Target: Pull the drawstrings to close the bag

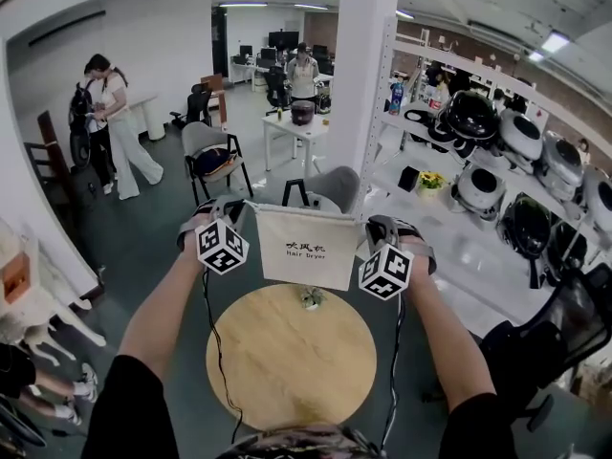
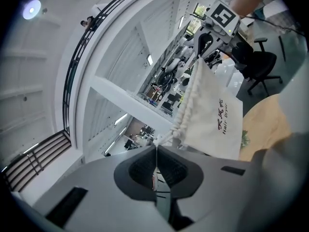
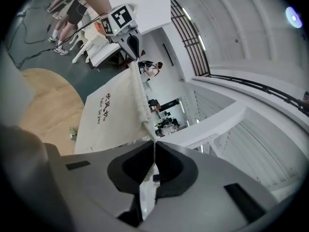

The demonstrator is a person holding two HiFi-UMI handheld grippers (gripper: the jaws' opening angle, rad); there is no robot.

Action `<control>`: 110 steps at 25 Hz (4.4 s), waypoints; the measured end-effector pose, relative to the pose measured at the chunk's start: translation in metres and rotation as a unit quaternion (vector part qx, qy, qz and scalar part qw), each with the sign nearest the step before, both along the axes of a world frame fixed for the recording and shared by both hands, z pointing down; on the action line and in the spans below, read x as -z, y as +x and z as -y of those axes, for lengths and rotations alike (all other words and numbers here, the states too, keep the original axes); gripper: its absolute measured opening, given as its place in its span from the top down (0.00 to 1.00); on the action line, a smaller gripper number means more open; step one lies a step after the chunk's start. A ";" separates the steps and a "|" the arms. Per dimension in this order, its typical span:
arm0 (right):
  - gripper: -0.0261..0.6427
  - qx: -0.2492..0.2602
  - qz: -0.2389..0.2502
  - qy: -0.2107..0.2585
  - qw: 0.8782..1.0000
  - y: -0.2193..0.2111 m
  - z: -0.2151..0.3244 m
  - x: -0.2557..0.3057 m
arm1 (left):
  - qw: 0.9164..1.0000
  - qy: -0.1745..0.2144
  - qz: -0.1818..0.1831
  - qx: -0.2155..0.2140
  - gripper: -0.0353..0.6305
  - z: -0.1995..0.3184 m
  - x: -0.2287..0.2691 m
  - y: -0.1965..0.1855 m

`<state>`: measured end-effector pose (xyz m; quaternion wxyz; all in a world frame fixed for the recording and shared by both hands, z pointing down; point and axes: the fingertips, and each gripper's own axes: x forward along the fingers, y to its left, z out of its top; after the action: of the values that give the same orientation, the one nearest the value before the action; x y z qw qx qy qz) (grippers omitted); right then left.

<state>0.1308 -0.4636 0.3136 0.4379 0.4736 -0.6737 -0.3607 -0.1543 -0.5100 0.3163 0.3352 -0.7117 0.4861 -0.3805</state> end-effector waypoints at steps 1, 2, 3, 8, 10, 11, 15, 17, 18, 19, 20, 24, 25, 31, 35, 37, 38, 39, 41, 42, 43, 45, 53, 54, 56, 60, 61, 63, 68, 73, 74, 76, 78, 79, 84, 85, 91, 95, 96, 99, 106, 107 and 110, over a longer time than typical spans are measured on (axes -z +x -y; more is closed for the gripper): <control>0.94 0.000 -0.001 0.004 1.000 -0.001 0.001 0.005 | 1.000 0.004 0.002 0.000 0.92 0.002 0.006 0.000; 0.94 0.000 -0.002 0.008 1.000 -0.001 0.003 0.010 | 1.000 0.007 0.003 0.000 0.92 0.003 0.011 -0.001; 0.94 0.000 -0.003 0.012 1.000 -0.001 0.004 0.014 | 1.000 0.011 0.004 0.000 0.92 0.005 0.016 0.000; 0.95 -0.001 -0.008 0.032 0.999 0.000 0.012 0.042 | 1.000 0.027 0.010 -0.001 0.92 0.012 0.040 0.001; 0.94 -0.002 -0.011 0.040 0.999 0.000 0.016 0.052 | 0.999 0.034 0.014 -0.002 0.92 0.015 0.050 0.001; 0.94 -0.003 -0.013 0.043 0.999 0.001 0.018 0.058 | 0.999 0.037 0.016 -0.002 0.92 0.016 0.054 0.002; 0.95 -0.008 -0.021 0.057 0.998 0.006 0.027 0.082 | 0.998 0.052 0.023 -0.003 0.92 0.023 0.077 0.005; 0.94 -0.009 -0.026 0.065 0.998 0.006 0.029 0.094 | 0.998 0.061 0.026 -0.003 0.92 0.024 0.088 0.005; 0.94 -0.009 -0.029 0.069 0.997 0.006 0.029 0.099 | 0.997 0.065 0.027 -0.003 0.92 0.024 0.093 0.005; 0.94 -0.009 -0.032 0.072 0.997 0.005 0.029 0.104 | 0.997 0.069 0.028 -0.003 0.92 0.024 0.098 0.003; 0.95 -0.009 -0.035 0.076 0.996 0.004 0.029 0.108 | 0.997 0.073 0.028 -0.003 0.92 0.025 0.102 0.002; 0.95 -0.008 -0.041 0.085 0.995 0.002 0.030 0.121 | 0.996 0.086 0.035 0.000 0.92 0.028 0.119 -0.001; 0.95 -0.008 -0.042 0.087 0.995 0.003 0.030 0.123 | 0.995 0.089 0.035 0.002 0.92 0.029 0.122 -0.001; 0.95 -0.018 -0.032 0.088 0.995 0.010 0.033 0.130 | 0.995 0.096 0.028 0.006 0.92 0.030 0.130 -0.006; 0.95 -0.025 -0.020 0.088 0.996 0.016 0.035 0.136 | 0.995 0.095 0.013 0.006 0.92 0.032 0.136 -0.008; 0.95 -0.029 -0.009 0.088 0.996 0.019 0.037 0.138 | 0.995 0.097 0.003 0.008 0.92 0.032 0.140 -0.010; 0.95 -0.030 -0.004 0.088 0.996 0.021 0.037 0.140 | 0.995 0.098 -0.002 0.010 0.92 0.032 0.142 -0.012; 0.95 -0.032 0.001 0.088 0.996 0.022 0.037 0.141 | 0.995 0.099 -0.008 0.014 0.92 0.032 0.144 -0.014; 0.95 -0.037 0.012 0.088 0.995 0.027 0.038 0.142 | 0.995 0.101 -0.017 0.021 0.92 0.033 0.147 -0.019; 0.95 -0.039 0.016 0.088 0.995 0.030 0.039 0.143 | 0.994 0.101 -0.018 0.023 0.92 0.033 0.148 -0.021; 0.95 -0.040 0.019 0.087 0.995 0.033 0.040 0.144 | 0.994 0.102 -0.018 0.025 0.92 0.034 0.149 -0.022; 0.95 -0.043 0.024 0.087 0.995 0.036 0.041 0.146 | 0.994 0.104 -0.018 0.026 0.92 0.034 0.151 -0.024; 0.95 -0.044 0.040 0.086 0.994 0.041 0.042 0.153 | 0.993 0.106 -0.024 0.036 0.92 0.035 0.157 -0.040; 0.95 -0.045 0.042 0.086 0.994 0.042 0.043 0.153 | 0.993 0.106 -0.024 0.038 0.92 0.035 0.158 -0.042; 0.95 -0.048 0.047 0.085 0.994 0.046 0.046 0.154 | 0.993 0.107 -0.026 0.039 0.92 0.037 0.159 -0.044; 0.95 -0.052 0.053 0.084 0.994 0.052 0.049 0.153 | 0.993 0.104 -0.032 0.043 0.92 0.038 0.162 -0.050; 0.95 -0.053 0.055 0.084 0.994 0.053 0.049 0.153 | 0.993 0.104 -0.033 0.044 0.92 0.038 0.163 -0.052; 0.95 -0.054 0.058 0.084 0.993 0.056 0.050 0.155 | 0.993 0.103 -0.032 0.045 0.92 0.038 0.164 -0.055; 0.95 -0.054 0.060 0.085 0.993 0.061 0.050 0.158 | 0.993 0.103 -0.031 0.047 0.92 0.037 0.168 -0.057; 0.95 -0.056 0.061 0.083 0.993 0.067 0.051 0.155 | 0.993 0.102 -0.031 0.048 0.92 0.036 0.169 -0.062; 0.95 -0.056 0.061 0.083 0.993 0.068 0.051 0.155 | 0.993 0.102 -0.030 0.048 0.92 0.036 0.170 -0.062; 0.95 -0.056 0.062 0.083 0.993 0.069 0.052 0.156 | 0.993 0.101 -0.029 0.048 0.92 0.037 0.171 -0.063; 0.95 -0.057 0.063 0.083 0.993 0.071 0.052 0.157 | 0.993 0.100 -0.031 0.048 0.92 0.037 0.171 -0.065; 0.95 -0.059 0.063 0.083 0.993 0.073 0.053 0.157 | 0.993 0.098 -0.033 0.048 0.92 0.038 0.171 -0.066; 0.95 -0.058 0.061 0.081 0.993 0.073 0.051 0.158 | 0.993 0.094 -0.036 0.059 0.92 0.038 0.169 -0.070; 0.95 -0.059 0.063 0.080 0.993 0.073 0.051 0.158 | 0.993 0.094 -0.041 0.059 0.92 0.039 0.169 -0.070; 0.95 -0.060 0.063 0.076 0.993 0.076 0.051 0.152 | 0.993 0.094 -0.038 0.053 0.92 0.037 0.165 -0.068; 0.95 -0.059 0.062 0.076 0.993 0.079 0.051 0.151 | 0.993 0.094 -0.035 0.055 0.92 0.036 0.164 -0.065; 0.95 -0.059 0.063 0.076 0.993 0.080 0.051 0.151 | 0.993 0.095 -0.035 0.054 0.92 0.036 0.164 -0.064; 0.95 -0.060 0.063 0.076 0.993 0.081 0.052 0.150 | 0.993 0.096 -0.036 0.050 0.92 0.036 0.166 -0.063; 0.95 -0.055 0.055 0.079 0.994 0.078 0.053 0.151 | 0.994 0.095 -0.034 0.052 0.92 0.038 0.169 -0.065; 0.95 -0.054 0.054 0.080 0.994 0.078 0.054 0.151 | 0.994 0.094 -0.034 0.053 0.92 0.039 0.169 -0.065; 0.95 -0.052 0.051 0.080 0.994 0.076 0.055 0.150 | 0.994 0.092 -0.034 0.054 0.92 0.040 0.169 -0.066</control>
<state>0.2071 -0.5184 0.1633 0.3820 0.5594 -0.6383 -0.3658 -0.2206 -0.5500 0.1471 0.3616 -0.6633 0.5678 -0.3269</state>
